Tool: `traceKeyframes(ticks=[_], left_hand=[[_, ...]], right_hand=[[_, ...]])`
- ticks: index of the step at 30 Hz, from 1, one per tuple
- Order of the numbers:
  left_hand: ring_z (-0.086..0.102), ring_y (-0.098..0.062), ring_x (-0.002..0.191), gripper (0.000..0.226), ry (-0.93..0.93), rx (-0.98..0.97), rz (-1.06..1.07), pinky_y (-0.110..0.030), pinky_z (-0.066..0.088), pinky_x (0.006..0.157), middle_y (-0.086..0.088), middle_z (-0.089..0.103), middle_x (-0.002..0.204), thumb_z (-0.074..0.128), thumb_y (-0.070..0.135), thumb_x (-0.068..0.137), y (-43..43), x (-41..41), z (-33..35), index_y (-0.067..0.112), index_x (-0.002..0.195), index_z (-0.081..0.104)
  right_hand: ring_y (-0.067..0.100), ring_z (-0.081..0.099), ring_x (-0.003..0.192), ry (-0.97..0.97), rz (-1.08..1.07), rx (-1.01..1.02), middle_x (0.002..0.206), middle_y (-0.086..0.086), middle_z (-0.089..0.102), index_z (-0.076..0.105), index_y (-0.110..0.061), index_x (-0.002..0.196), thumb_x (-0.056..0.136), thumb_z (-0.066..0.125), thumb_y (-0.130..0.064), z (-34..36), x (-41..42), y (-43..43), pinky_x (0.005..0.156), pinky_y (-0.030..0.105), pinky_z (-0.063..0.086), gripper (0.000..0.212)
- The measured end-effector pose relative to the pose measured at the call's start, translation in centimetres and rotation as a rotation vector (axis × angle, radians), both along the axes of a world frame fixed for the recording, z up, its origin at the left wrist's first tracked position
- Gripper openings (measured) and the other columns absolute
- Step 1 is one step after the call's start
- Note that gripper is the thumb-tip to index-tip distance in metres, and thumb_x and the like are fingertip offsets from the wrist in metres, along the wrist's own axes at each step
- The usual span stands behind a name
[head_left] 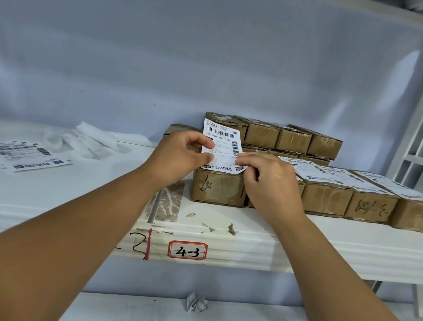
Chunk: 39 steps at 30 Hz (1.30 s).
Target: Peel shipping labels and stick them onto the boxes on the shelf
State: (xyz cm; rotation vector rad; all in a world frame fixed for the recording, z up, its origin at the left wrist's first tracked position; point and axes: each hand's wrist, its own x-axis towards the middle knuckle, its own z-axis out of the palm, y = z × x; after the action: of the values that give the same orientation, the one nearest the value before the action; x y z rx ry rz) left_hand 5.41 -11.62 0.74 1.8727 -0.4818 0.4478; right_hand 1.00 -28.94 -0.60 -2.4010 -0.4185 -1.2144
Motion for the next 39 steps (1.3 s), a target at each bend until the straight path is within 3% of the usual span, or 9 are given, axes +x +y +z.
traceKeyframes(ticks=[9,16,19,24,27,31,33,35,39], left_hand=[[0.062,-0.014,0.100,0.017,-0.004,0.016,-0.010,-0.016,0.052,0.075,-0.001,0.064,0.112,0.068,0.009,0.084,-0.1,-0.1,0.0,0.021,0.095,0.065],[0.058,-0.013,0.109,0.012,-0.013,0.104,-0.025,-0.017,0.047,0.080,0.001,0.064,0.119,0.063,0.011,0.088,-0.1,-0.4,0.1,0.021,0.092,0.069],[0.054,-0.012,0.113,0.013,-0.016,0.150,-0.030,-0.014,0.043,0.076,0.002,0.063,0.122,0.061,0.013,0.090,-0.1,-0.7,0.2,0.022,0.091,0.070],[0.052,-0.005,0.099,0.014,-0.016,0.223,-0.017,-0.007,0.039,0.068,0.006,0.062,0.119,0.058,0.020,0.092,0.0,-0.6,0.2,0.022,0.095,0.071],[0.048,-0.009,0.112,0.018,-0.015,0.274,-0.011,-0.014,0.041,0.081,0.006,0.060,0.125,0.055,0.025,0.093,0.1,-0.3,0.1,0.026,0.099,0.072],[0.037,-0.019,0.118,0.014,0.015,0.353,0.148,-0.037,0.032,0.106,0.004,0.049,0.121,0.055,0.047,0.087,0.4,0.4,-0.2,0.053,0.084,0.068],[0.036,-0.015,0.117,0.015,-0.028,0.326,0.142,-0.028,0.029,0.104,0.004,0.043,0.117,0.059,0.034,0.089,0.2,0.0,0.0,0.037,0.094,0.072],[0.046,-0.009,0.112,0.016,-0.084,0.288,0.005,-0.024,0.037,0.098,0.006,0.053,0.114,0.060,0.022,0.091,-0.2,-0.9,0.3,0.021,0.097,0.074],[0.060,-0.005,0.106,0.022,0.000,0.316,-0.170,-0.027,0.045,0.098,0.007,0.069,0.107,0.053,0.016,0.094,-0.9,-1.7,1.1,0.020,0.101,0.073]], right_hand=[[0.022,0.064,0.102,0.005,-0.014,-0.063,0.106,0.007,0.071,0.074,-0.005,0.099,0.085,0.049,0.002,-0.1,0.0,0.0,0.094,0.023,0.041,0.029],[0.031,0.065,0.093,-0.007,-0.020,-0.117,0.102,0.011,0.070,0.073,-0.003,0.093,0.078,0.034,-0.010,-0.3,0.3,0.4,0.081,0.045,0.053,0.042],[0.032,0.064,0.094,-0.017,-0.032,-0.137,0.101,0.011,0.070,0.073,-0.003,0.092,0.077,0.035,-0.010,-0.3,0.5,0.4,0.080,0.046,0.053,0.041],[0.031,0.061,0.100,-0.080,-0.041,-0.159,0.089,0.013,0.072,0.074,-0.002,0.087,0.077,0.040,-0.005,-0.5,0.7,0.2,0.078,0.042,0.054,0.036],[0.032,0.062,0.094,-0.110,-0.044,-0.165,0.085,0.014,0.072,0.075,-0.002,0.085,0.076,0.041,-0.004,-0.5,0.8,0.2,0.075,0.042,0.055,0.034],[0.031,0.065,0.082,-0.176,-0.051,-0.172,0.074,0.010,0.072,0.075,-0.004,0.077,0.074,0.042,-0.002,-0.6,0.9,0.2,0.073,0.040,0.055,0.033],[0.031,0.065,0.080,-0.180,-0.071,-0.163,0.072,0.009,0.071,0.075,-0.005,0.076,0.073,0.044,-0.002,-0.6,1.0,0.2,0.075,0.041,0.052,0.032],[0.031,0.064,0.078,-0.170,-0.088,-0.166,0.071,0.008,0.071,0.075,-0.006,0.076,0.070,0.048,-0.001,-0.6,1.0,0.2,0.077,0.042,0.049,0.029],[0.029,0.064,0.078,-0.171,-0.121,-0.189,0.070,0.004,0.071,0.075,-0.012,0.075,0.068,0.049,-0.001,-0.6,0.8,0.4,0.083,0.039,0.042,0.029]])
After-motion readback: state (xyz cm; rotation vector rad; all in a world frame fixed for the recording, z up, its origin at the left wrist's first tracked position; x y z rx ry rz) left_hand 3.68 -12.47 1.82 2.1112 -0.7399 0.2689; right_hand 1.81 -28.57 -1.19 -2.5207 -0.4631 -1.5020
